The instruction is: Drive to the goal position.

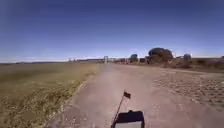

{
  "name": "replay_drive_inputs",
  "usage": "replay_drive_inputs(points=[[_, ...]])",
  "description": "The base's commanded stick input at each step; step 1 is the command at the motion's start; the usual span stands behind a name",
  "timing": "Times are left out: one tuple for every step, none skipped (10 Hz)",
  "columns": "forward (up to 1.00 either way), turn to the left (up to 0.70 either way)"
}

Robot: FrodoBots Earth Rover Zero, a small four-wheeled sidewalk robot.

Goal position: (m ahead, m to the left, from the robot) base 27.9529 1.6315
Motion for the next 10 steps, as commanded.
replay_drive_inputs(points=[[1.0,0.0],[1.0,0.0],[1.0,0.0],[1.0,0.0],[1.0,0.0],[1.0,0.0],[1.0,0.19],[1.0,0.4],[1.0,0.18],[1.0,0.03]])
